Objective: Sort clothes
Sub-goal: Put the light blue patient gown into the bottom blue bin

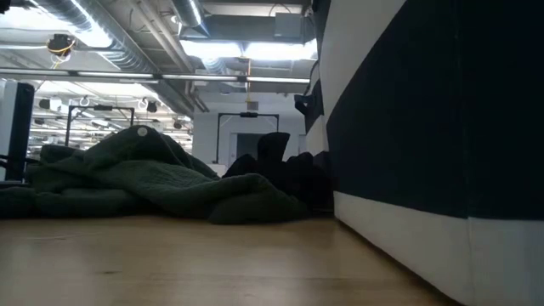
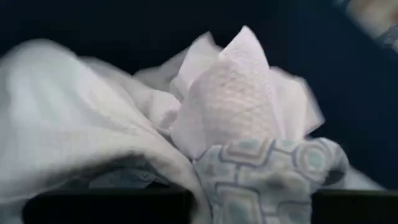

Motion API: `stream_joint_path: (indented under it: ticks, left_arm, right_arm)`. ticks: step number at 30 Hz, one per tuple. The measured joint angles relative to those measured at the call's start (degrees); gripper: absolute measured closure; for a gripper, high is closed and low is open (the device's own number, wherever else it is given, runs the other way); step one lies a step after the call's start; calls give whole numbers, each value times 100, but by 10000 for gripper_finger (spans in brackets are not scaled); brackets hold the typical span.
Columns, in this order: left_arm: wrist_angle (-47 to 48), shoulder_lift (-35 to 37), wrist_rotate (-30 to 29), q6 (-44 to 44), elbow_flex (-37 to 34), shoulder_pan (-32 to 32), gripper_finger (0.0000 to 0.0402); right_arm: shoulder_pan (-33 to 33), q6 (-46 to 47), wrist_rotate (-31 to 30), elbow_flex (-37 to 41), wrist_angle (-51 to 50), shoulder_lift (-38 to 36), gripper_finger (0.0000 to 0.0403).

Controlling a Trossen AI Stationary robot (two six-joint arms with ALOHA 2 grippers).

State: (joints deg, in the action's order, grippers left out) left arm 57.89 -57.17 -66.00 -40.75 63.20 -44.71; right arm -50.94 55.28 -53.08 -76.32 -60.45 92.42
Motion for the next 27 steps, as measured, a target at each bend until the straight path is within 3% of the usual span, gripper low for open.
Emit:
stream_joint_path:
  ticks: [5, 10, 16, 20, 27]
  left_arm:
    - [0, 0, 37, -2, 0, 0, 229]
    - [0, 0, 42, -3, 0, 0, 229]
    - [6, -1, 142, -79, 0, 0, 229]
    - [11, -43, 149, -81, 0, 0, 229]
    - [9, -79, 155, -83, 0, 2, 229]
  right_arm:
    - [0, 0, 322, 509, 487, -2, 349]
    - [211, 255, 678, 531, 499, -2, 339]
    - [449, 281, 1527, 271, 379, -3, 243]
    - [641, 281, 2589, -218, -264, -33, 175]
    - [627, 348, 2989, -1430, -1378, -33, 129]
